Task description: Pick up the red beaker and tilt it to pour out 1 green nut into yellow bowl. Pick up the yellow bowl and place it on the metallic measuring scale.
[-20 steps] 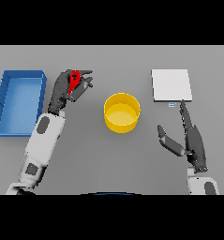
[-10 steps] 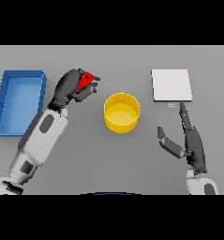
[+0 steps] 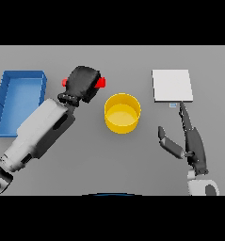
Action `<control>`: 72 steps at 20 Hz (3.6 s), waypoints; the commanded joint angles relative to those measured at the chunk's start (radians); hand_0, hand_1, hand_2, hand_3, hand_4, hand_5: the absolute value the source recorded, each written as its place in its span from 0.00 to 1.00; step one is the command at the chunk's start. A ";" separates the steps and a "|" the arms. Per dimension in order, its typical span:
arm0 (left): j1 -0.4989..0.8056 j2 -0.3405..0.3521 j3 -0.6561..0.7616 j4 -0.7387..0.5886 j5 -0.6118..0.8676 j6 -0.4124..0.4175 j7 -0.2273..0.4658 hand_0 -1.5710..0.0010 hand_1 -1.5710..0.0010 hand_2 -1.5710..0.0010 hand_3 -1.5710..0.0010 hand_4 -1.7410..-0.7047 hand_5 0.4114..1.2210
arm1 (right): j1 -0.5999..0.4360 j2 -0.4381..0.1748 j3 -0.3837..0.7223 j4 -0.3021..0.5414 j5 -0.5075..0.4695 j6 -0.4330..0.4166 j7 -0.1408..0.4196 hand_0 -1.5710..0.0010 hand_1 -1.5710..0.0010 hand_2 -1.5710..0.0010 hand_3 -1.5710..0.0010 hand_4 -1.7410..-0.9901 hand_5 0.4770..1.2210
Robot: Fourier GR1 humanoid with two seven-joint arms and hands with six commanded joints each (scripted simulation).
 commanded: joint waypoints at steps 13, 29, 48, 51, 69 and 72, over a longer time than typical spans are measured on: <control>-0.261 0.009 -0.338 0.134 -0.214 -0.255 -0.136 0.00 0.00 0.00 0.05 0.01 1.00 | -0.004 0.034 -0.025 0.029 -0.063 0.000 -0.032 1.00 1.00 1.00 1.00 0.60 0.22; -0.497 -0.032 -0.652 0.282 -0.368 -0.329 -0.269 0.00 0.00 0.00 0.00 0.01 1.00 | 0.001 0.047 -0.006 0.037 0.004 -0.043 -0.026 1.00 1.00 1.00 1.00 0.70 0.15; -0.834 0.130 -0.406 0.567 -0.085 -0.229 -0.246 0.00 0.00 0.02 0.12 0.02 1.00 | -0.030 0.048 -0.014 0.047 -0.029 -0.027 -0.034 1.00 1.00 1.00 1.00 0.72 0.16; -0.787 0.195 -0.236 0.643 0.094 -0.175 -0.133 0.00 0.00 0.01 0.13 0.01 1.00 | -0.024 0.045 -0.016 0.056 -0.040 -0.018 -0.044 1.00 1.00 1.00 1.00 0.69 0.15; 0.077 0.555 0.077 -0.011 0.740 0.440 0.301 0.00 0.00 0.00 0.08 0.00 1.00 | -0.032 0.002 0.003 0.078 -0.001 0.005 -0.072 1.00 1.00 1.00 1.00 0.71 0.25; 0.159 0.557 0.057 -0.066 0.767 0.510 0.336 0.00 0.00 0.00 0.08 0.00 1.00 | -0.046 0.003 -0.004 0.092 -0.008 0.003 -0.064 1.00 1.00 1.00 1.00 0.70 0.25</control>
